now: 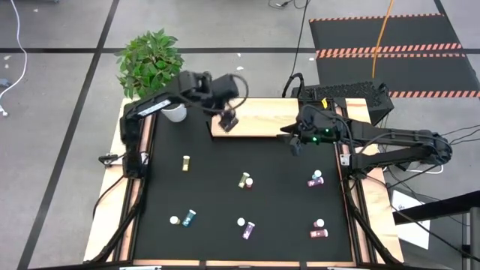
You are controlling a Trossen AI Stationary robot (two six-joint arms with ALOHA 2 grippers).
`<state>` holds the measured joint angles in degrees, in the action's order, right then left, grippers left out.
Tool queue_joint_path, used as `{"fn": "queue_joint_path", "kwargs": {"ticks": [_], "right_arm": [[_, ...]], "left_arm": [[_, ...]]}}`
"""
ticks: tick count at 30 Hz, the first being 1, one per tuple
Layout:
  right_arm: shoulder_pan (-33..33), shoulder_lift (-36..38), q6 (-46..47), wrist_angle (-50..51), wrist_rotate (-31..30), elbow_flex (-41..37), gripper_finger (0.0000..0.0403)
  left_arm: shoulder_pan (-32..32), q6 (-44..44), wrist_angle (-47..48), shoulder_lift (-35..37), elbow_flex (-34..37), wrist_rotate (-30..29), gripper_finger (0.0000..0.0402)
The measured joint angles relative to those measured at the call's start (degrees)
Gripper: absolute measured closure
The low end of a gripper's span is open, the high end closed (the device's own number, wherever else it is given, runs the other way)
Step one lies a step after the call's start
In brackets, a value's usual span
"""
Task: Pick and place medicine bottles onto shelf by color
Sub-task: Put the top left yellow pill bottle on the shelf
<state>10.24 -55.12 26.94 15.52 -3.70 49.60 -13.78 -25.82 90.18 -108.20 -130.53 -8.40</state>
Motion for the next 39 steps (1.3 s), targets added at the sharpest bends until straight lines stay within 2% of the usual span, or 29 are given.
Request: {"fn": "queue_joint_path", "kwargs": {"ticks": [3,8,11,15,20,25,28,31,36,39], "right_arm": [[-0.4,0.5,0.0,0.9,2.3,0.0,0.0225],[-2.1,1.0,-0.7,4.1,3.8,0.0,0.0225],[-3.2,1.2,-0.5,5.1,4.0,0.0,0.0225],[-5.5,1.2,0.8,5.4,3.7,0.0,0.0225],[-7.7,1.1,7.0,1.1,0.6,-3.3,0.0225],[-8.2,0.7,14.5,-10.5,0.5,-9.8,0.0225],[-8.4,-0.4,20.5,-16.3,-1.6,-13.3,0.0225],[-9.3,-2.0,24.9,-20.1,-4.1,-15.2,0.0225],[-12.8,-5.0,29.2,-25.1,-11.6,-15.9,0.0225],[-14.8,-6.8,30.7,-29.5,-14.6,-15.9,0.0225]], "left_arm": [[5.2,-7.1,-0.3,3.4,4.1,-0.1,0.0082],[12.4,-20.8,-0.4,8.7,15.1,-2.1,0.0082],[15.8,-29.3,-0.3,12.6,25.1,-2.1,0.0082],[16.7,-36.1,-2.0,17.9,42.7,-0.4,0.0082],[10.2,-31.2,-13.1,24.7,63.1,8.5,0.0083],[-0.7,-22.5,-23.8,27.0,75.7,13.4,0.0083],[-6.5,-18.8,-29.1,26.1,80.9,16.8,0.0083],[-9.6,-17.0,-32.7,25.4,85.1,18.4,0.0083],[-11.7,-14.7,-39.1,25.6,89.1,18.4,0.0088],[-11.9,-14.8,-43.8,25.6,91.0,18.4,0.0111]]}}
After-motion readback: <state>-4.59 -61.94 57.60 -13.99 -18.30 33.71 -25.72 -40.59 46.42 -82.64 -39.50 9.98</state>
